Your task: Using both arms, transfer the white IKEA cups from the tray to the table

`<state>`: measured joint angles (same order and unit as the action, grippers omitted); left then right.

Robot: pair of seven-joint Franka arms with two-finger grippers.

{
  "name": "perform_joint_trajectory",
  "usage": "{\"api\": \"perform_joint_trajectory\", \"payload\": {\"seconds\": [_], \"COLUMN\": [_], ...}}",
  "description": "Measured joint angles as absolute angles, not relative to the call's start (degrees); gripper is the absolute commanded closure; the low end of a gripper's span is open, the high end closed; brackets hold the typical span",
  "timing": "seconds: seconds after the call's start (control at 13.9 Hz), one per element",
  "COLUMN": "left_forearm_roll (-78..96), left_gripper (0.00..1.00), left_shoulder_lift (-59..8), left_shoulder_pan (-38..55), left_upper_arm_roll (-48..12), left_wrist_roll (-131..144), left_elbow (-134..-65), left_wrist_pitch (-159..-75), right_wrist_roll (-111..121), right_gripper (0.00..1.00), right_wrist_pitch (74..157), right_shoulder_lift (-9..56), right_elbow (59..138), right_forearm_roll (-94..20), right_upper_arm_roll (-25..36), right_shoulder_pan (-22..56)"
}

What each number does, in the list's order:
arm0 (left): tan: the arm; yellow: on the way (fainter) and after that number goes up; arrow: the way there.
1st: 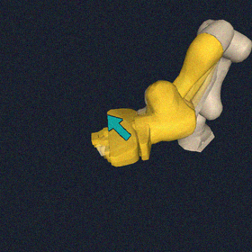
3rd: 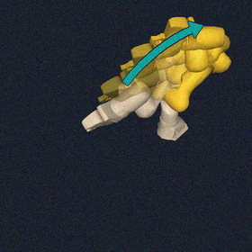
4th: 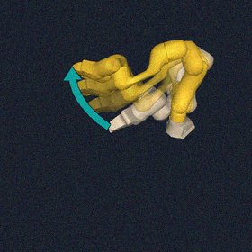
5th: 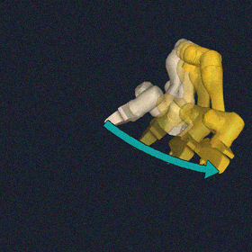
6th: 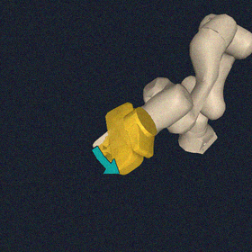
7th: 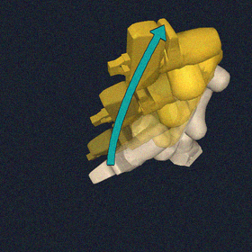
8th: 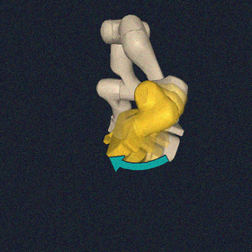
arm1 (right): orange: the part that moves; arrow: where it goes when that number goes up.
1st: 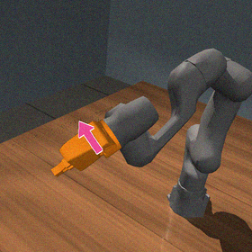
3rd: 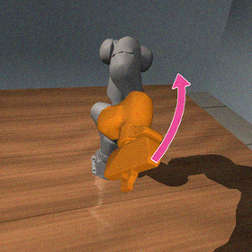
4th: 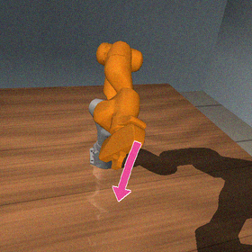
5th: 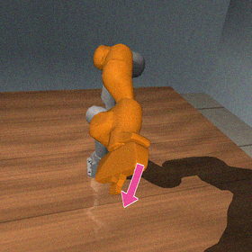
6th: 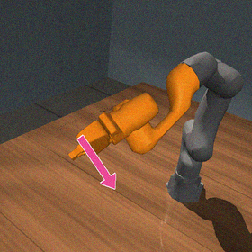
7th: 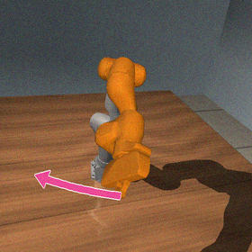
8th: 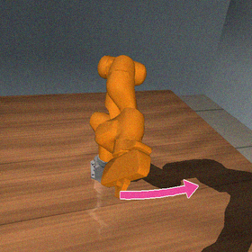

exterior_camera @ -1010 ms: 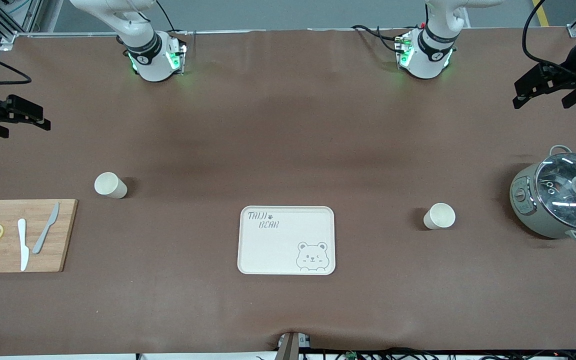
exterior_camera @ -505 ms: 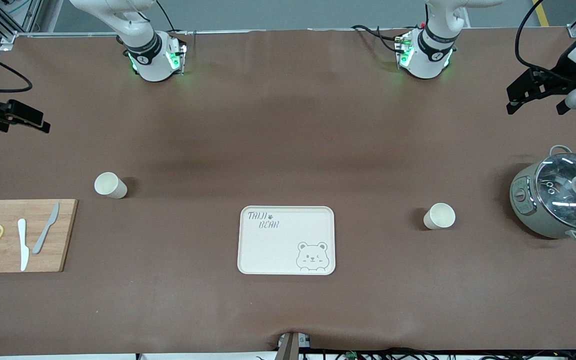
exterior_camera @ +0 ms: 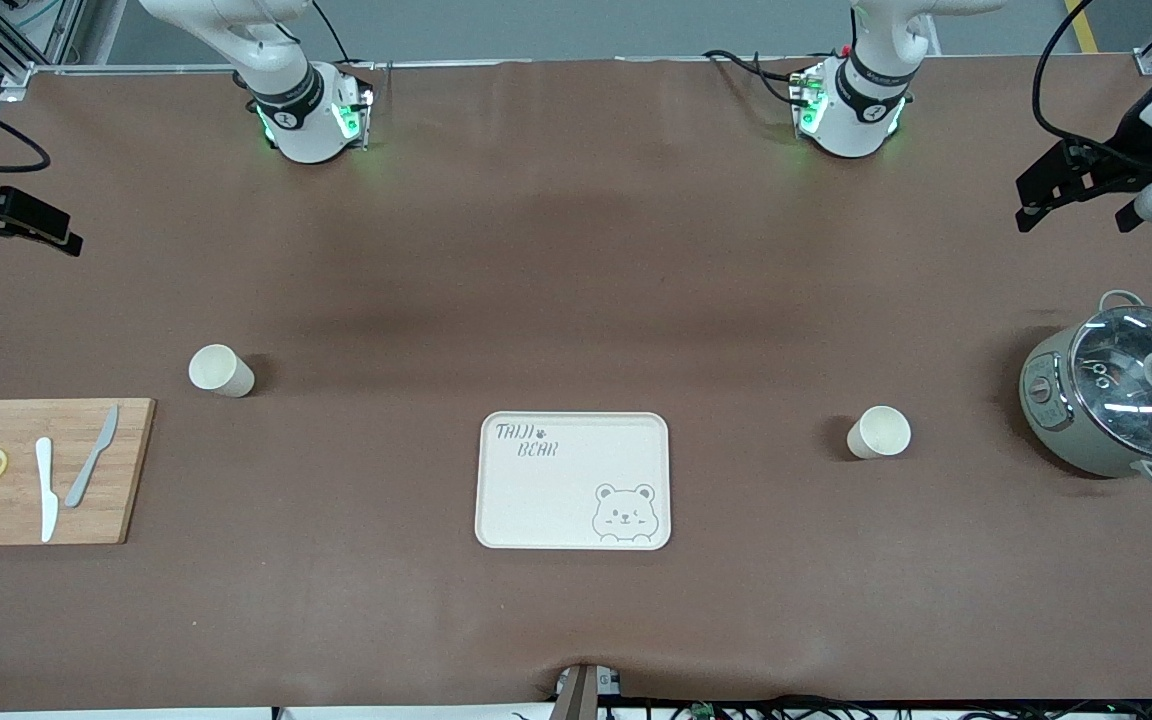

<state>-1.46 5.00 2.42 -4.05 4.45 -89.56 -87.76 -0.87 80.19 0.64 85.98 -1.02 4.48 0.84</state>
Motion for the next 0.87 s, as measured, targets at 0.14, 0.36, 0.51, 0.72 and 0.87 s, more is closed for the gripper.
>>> {"api": "perform_joint_trajectory", "payload": {"seconds": [0.14,0.36,0.51,0.72,0.87], "left_forearm_roll": [-1.5,-1.5,-1.5,-1.5,-1.5], "left_gripper": [0.0,0.0,0.0,0.0,0.0], "left_shoulder_lift": [5.0,5.0,5.0,5.0,5.0], "left_shoulder_pan": [2.3,2.2,2.1,1.5,1.0], "left_upper_arm_roll": [-4.0,-4.0,-4.0,-4.0,-3.9], "left_wrist_roll": [4.4,4.4,4.4,4.4,4.4], "left_elbow": [-89.2,-89.2,-89.2,-89.0,-88.9], "left_wrist_pitch": [-87.8,-87.4,-87.3,-87.3,-87.3], "right_wrist_roll": [-0.9,-0.9,-1.0,-1.0,-1.0], "right_gripper": [0.0,0.0,0.0,0.0,0.0], "right_wrist_pitch": [79.7,79.0,78.7,78.5,78.5], "right_shoulder_lift": [0.6,0.6,0.6,0.6,0.6], "right_elbow": [86.0,86.0,86.1,86.1,86.1], "right_forearm_roll": [-1.0,-1.0,-1.0,-1.0,-1.0], "right_upper_arm_roll": [4.5,4.5,4.5,4.5,4.5], "right_shoulder_pan": [0.8,0.8,0.8,0.8,0.8]}}
